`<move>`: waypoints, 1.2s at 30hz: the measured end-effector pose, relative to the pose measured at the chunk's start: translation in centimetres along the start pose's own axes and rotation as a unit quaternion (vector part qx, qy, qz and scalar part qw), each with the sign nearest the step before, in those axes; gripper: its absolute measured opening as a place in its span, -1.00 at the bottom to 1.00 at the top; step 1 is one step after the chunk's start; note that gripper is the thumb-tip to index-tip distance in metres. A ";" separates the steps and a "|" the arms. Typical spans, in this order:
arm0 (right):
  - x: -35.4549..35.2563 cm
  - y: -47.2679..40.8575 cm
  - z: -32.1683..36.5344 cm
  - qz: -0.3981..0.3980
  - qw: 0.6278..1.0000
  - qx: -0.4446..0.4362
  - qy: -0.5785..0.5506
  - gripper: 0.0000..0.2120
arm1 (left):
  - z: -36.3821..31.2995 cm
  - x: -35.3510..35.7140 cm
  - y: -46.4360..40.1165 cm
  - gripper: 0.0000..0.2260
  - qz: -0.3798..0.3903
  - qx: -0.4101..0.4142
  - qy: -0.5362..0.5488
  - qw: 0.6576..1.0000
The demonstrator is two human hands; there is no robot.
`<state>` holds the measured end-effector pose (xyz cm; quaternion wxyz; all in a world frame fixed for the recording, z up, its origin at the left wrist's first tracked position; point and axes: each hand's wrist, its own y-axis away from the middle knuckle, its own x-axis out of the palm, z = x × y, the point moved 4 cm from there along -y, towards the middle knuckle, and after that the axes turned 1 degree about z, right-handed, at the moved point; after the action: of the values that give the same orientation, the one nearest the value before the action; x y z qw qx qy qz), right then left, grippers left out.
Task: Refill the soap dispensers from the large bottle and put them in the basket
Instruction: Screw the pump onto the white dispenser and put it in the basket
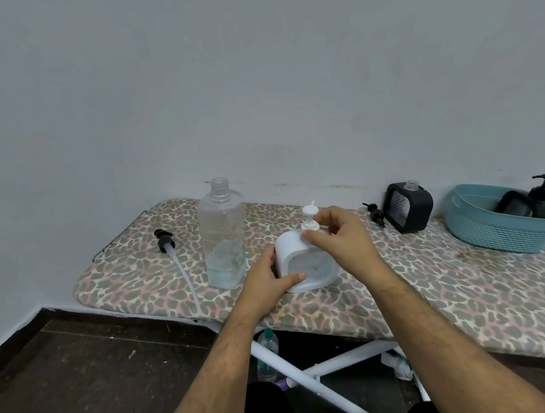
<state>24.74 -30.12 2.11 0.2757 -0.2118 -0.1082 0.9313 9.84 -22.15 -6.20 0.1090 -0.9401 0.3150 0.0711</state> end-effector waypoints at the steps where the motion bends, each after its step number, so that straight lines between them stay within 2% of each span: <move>1: 0.0 0.1 -0.1 -0.005 1.000 -0.003 0.006 -0.80 | 0.0 0.0 0.0 -0.48 0.000 0.001 0.001 1.000; 4: -0.3 0.3 -0.3 -0.007 1.000 -0.004 0.017 -0.67 | -0.1 0.0 0.1 -0.46 -0.001 0.001 -0.002 1.000; 9: -0.6 -0.1 0.0 0.046 0.995 0.017 -0.086 -0.38 | -0.1 0.0 0.1 -0.46 -0.003 0.002 -0.008 1.000; 17: -0.7 -0.4 0.3 0.054 0.998 0.005 -0.037 -0.14 | -0.3 -0.1 0.2 -0.49 -0.011 -0.001 -0.019 1.000; 21: -0.6 -0.5 0.3 0.064 0.996 0.003 -0.068 -0.24 | -0.4 -0.1 0.3 -0.48 -0.012 -0.001 -0.021 1.000; 25: -0.8 -0.6 0.3 0.057 0.997 -0.011 -0.045 -0.21 | -0.5 -0.1 0.3 -0.47 -0.010 -0.001 -0.019 1.000; 29: -0.8 -0.7 0.3 0.071 0.996 -0.006 -0.060 -0.29 | -0.5 -0.1 0.3 -0.47 -0.010 -0.002 -0.018 1.000; 33: -1.0 -0.9 0.4 0.065 0.997 -0.026 -0.017 -0.29 | -0.6 -0.1 0.3 -0.48 -0.009 -0.001 -0.015 1.000; 36: -0.8 -1.1 0.2 0.088 0.995 -0.005 -0.042 -0.30 | -0.4 -0.1 0.3 -0.48 -0.009 -0.002 -0.014 1.000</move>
<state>25.74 -29.72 2.93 0.1866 -0.1824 -0.1058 0.9595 9.63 -22.44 -5.80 0.1124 -0.9421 0.3044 0.0842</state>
